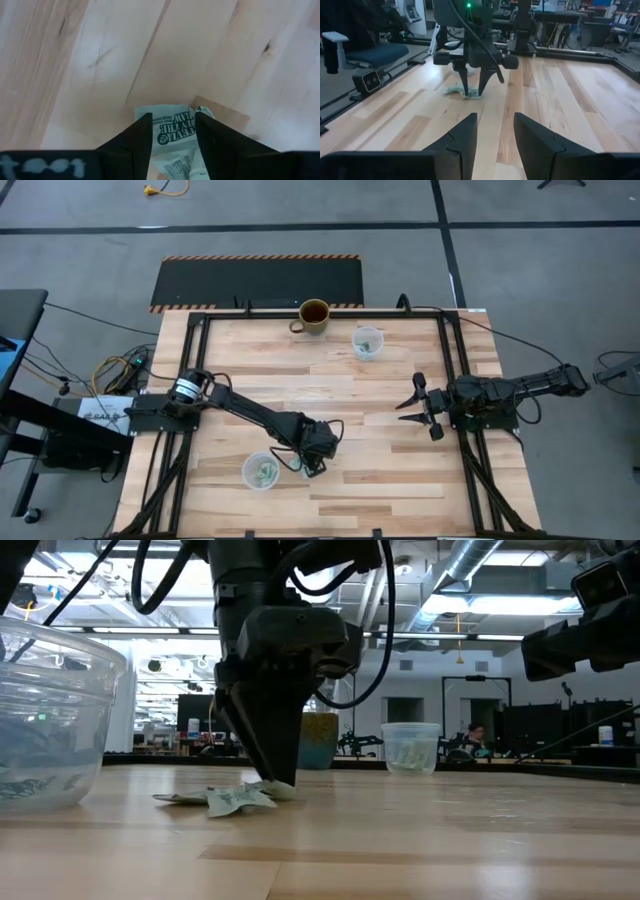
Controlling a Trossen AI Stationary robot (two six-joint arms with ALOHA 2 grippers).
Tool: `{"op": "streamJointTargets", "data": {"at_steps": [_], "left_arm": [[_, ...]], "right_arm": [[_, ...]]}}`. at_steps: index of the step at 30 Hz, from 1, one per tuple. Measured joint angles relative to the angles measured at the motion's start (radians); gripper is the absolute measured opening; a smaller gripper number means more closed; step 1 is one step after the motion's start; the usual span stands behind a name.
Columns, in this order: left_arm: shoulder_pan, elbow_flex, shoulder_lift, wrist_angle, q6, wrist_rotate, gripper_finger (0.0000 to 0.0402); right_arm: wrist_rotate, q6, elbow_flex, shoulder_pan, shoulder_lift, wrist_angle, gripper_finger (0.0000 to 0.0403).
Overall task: Pick and place items into bin
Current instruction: Put the top right stevia packet into the bottom transparent bin
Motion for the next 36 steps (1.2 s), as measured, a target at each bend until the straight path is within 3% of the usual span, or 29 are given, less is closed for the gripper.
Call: {"op": "streamJointTargets", "data": {"at_steps": [9, 18, 26, 36], "left_arm": [[0.0, -0.031, -0.006, -0.018, 0.017, -0.005, 0.0118], [0.0, -0.05, -0.008, 0.024, 0.042, -0.005, 0.0008], [0.002, 0.009, 0.003, 0.021, 0.084, -0.091, 0.0002], [0.001, 0.252, 0.002, -0.151, 0.217, -0.257, 0.0002]], "right_arm": [[0.0, 0.0, 0.0, 0.0, 0.0, 0.0, 0.0123], [0.0, 0.0, 0.0, 0.0, 0.0, 0.0, 0.0123], [0.0, 0.0, 0.0, 0.0, 0.0, 0.0, 0.0123], [0.0, 0.0, 0.0, 0.0, 0.0, 0.0, 0.0123]]}}
